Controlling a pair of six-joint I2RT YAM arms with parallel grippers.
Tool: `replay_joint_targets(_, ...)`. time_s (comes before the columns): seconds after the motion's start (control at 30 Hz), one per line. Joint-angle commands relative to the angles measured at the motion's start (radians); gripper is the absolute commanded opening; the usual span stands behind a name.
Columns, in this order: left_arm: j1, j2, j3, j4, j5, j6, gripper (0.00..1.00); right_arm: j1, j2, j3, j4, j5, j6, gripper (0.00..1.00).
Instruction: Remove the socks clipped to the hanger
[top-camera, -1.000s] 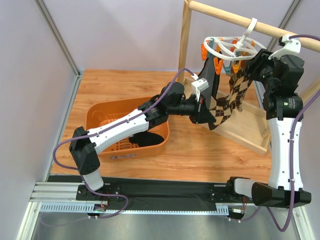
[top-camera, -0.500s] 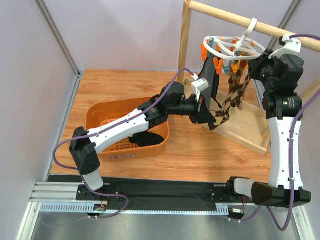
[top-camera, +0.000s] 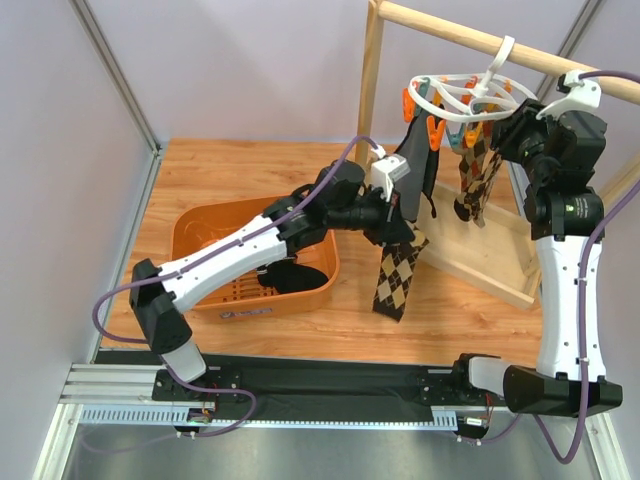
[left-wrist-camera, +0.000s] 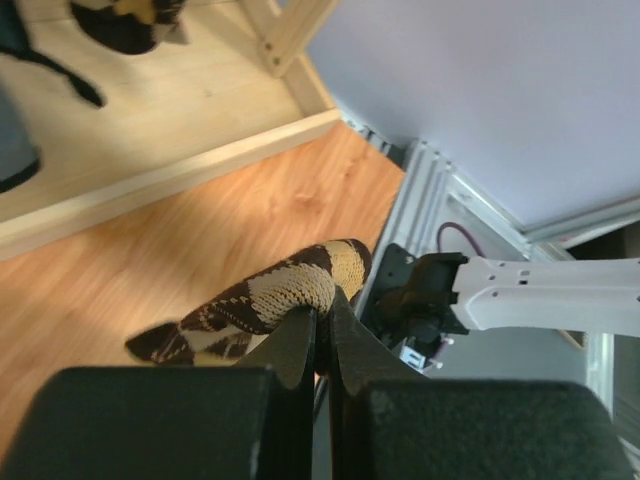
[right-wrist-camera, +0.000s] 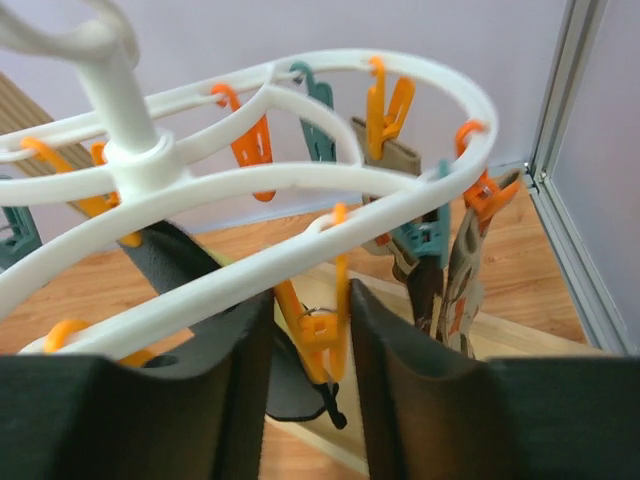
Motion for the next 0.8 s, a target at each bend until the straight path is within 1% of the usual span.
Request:
replay_joint_targets(0.0, 0.034, -0.147, 0.096, -0.205, -0.141, 0.085, 0.0, 0.001, -0.04, -0.038, 0.008, 0.003, 0.034, 0.39)
replay_joint_targets(0.03, 0.048, -0.168, 0.091, -0.23, -0.16, 0.084, 0.0, 0.001, -0.064, -0.055, 0.013, 0.006, 0.04, 0.46)
replay_joint_targets(0.1, 0.091, -0.235, 0.065, -0.282, -0.196, 0.093, 0.0, 0.001, -0.092, -0.116, 0.019, 0.015, 0.049, 0.52)
replay_joint_targets(0.13, 0.103, -0.257, 0.056, -0.346, -0.251, 0.102, 0.0, 0.001, -0.122, -0.138, 0.019, 0.016, 0.051, 0.57)
replay_joint_targets(0.2, 0.14, -0.32, 0.025, -0.442, -0.317, 0.129, 0.0, 0.002, -0.153, -0.203, 0.016, 0.027, 0.06, 0.6)
replay_joint_targets(0.23, 0.172, -0.342, -0.005, -0.467, -0.37, 0.137, 0.0, 0.001, -0.185, -0.227, 0.014, 0.03, 0.064, 0.64)
replay_joint_targets(0.33, 0.242, -0.435, -0.083, -0.529, -0.397, 0.136, 0.0, 0.001, -0.248, -0.336, 0.033, 0.038, 0.087, 0.68)
replay_joint_targets(0.4, 0.266, -0.498, -0.121, -0.562, -0.401, 0.136, 0.0, 0.001, -0.279, -0.383, 0.048, 0.038, 0.098, 0.69)
replay_joint_targets(0.43, 0.282, -0.515, -0.153, -0.572, -0.446, 0.134, 0.0, 0.001, -0.285, -0.423, 0.054, 0.068, 0.1, 0.69)
replay_joint_targets(0.53, 0.31, -0.55, -0.223, -0.599, -0.501, 0.13, 0.0, 0.001, -0.3, -0.492, 0.076, 0.092, 0.112, 0.7)
replay_joint_targets(0.57, 0.319, -0.55, -0.243, -0.603, -0.513, 0.127, 0.02, 0.001, -0.302, -0.511, 0.091, 0.102, 0.115, 0.7)
replay_joint_targets(0.6, 0.33, -0.541, -0.263, -0.607, -0.513, 0.122, 0.1, 0.001, -0.3, -0.53, 0.099, 0.105, 0.116, 0.7)
replay_joint_targets(0.63, 0.356, -0.532, -0.298, -0.607, -0.472, 0.123, 0.36, 0.001, -0.299, -0.56, 0.106, 0.11, 0.113, 0.71)
replay_joint_targets(0.67, 0.367, -0.523, -0.314, -0.607, -0.451, 0.12, 0.5, 0.001, -0.297, -0.58, 0.131, 0.112, 0.104, 0.71)
replay_joint_targets(0.73, 0.378, -0.504, -0.343, -0.596, -0.415, 0.108, 0.69, 0.001, -0.285, -0.609, 0.16, 0.118, 0.077, 0.73)
replay_joint_targets(0.77, 0.378, -0.5, -0.345, -0.592, -0.411, 0.107, 0.73, 0.001, -0.279, -0.641, 0.191, 0.134, 0.069, 0.73)
